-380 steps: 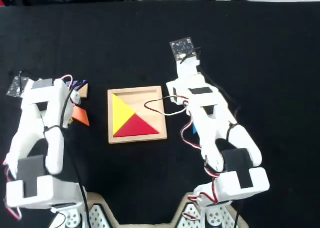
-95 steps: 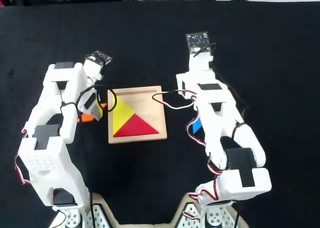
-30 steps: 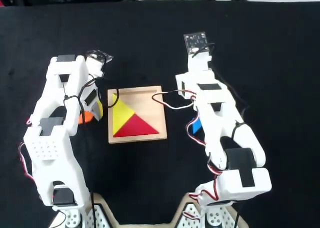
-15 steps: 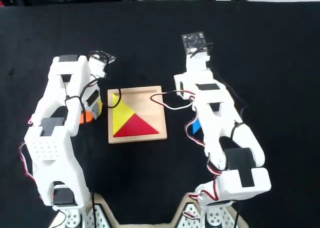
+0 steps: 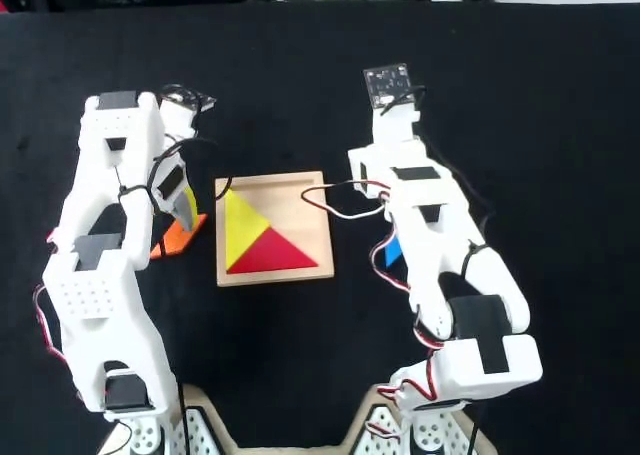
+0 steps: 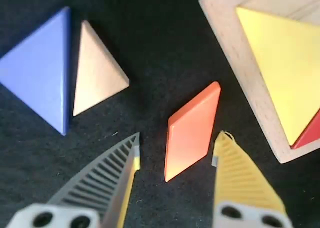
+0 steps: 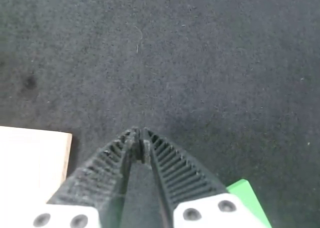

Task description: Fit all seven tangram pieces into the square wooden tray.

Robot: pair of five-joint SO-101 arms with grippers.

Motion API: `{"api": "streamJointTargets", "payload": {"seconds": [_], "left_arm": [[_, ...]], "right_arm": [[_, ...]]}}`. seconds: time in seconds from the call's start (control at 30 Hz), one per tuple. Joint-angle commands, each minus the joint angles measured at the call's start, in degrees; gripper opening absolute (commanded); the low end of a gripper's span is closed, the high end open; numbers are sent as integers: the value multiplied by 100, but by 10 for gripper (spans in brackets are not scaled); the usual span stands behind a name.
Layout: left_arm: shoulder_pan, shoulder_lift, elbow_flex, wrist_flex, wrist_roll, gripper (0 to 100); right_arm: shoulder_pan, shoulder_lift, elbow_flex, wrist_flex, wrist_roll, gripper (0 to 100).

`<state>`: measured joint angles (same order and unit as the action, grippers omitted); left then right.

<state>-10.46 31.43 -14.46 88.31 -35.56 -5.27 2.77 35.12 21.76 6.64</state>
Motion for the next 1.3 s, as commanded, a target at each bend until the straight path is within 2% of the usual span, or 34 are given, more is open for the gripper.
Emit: {"api": "streamJointTargets", "payload": {"seconds": [0.0,0.43,0.73,1.27], "left_arm": [[-145,-88,-312,53,79,238],[-251,-44,-242,53,79,238],[-189,431,-110,-431,299,238],[57,501,-48,-246,325,233]], "right_arm": [[-88,-31,-242,-53,53,11],[-88,-31,-233,-53,53,11],[-88,-31,-233,-53,53,11],[-88,-31,-242,-53,53,11]]}}
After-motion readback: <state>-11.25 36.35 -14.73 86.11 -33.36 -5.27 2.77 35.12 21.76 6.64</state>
